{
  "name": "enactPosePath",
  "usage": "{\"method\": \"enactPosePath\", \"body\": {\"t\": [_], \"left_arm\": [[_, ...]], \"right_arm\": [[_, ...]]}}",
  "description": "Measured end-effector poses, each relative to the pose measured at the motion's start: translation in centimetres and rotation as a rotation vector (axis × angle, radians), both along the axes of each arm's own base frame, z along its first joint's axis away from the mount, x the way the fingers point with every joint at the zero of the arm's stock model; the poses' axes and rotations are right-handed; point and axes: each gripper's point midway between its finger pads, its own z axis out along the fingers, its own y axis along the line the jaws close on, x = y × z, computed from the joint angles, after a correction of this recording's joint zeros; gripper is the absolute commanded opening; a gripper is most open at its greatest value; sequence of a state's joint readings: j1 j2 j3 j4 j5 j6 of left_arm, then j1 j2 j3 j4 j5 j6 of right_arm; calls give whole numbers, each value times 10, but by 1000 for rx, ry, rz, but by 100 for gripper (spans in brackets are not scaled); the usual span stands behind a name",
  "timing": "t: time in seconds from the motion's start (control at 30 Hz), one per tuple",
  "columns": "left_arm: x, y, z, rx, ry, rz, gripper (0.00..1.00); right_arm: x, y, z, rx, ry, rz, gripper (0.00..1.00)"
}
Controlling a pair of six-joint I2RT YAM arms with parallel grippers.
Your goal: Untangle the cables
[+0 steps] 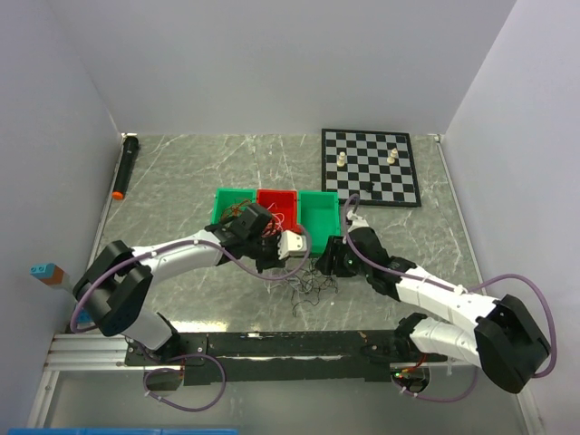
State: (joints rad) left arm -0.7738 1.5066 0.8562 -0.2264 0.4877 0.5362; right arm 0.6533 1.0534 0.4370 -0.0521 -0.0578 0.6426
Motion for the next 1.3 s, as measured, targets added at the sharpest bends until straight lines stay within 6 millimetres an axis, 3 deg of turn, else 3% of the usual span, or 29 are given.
{"method": "enactPosePath", "body": {"t": [0.13,0.33,0.5,0.67,0.8,0.9,1.07,1.3], "left_arm": [[12,-8,22,-9,-36,0,1],[27,-24,103,-103,-123,4,1],[24,-21,188,-222,-241,10,1],[31,-16,299,-385,-450,53,1],[39,-5,354,-481,-593,126,1],[47,4,376,-531,-680,193,1],[72,16,393,-567,-784,336,1],[130,36,433,-626,-932,548,1]], "right_arm": [[-3,1,-9,-15,26,8,41],[-15,-6,-23,-51,69,17,29],[-28,-12,-34,-94,111,22,22],[-43,-11,-44,-137,155,43,11],[-57,-7,-52,-176,186,57,4],[-67,0,-53,-180,194,61,0],[-86,2,-53,-166,221,47,0],[-98,-5,-55,-175,247,27,0]]}}
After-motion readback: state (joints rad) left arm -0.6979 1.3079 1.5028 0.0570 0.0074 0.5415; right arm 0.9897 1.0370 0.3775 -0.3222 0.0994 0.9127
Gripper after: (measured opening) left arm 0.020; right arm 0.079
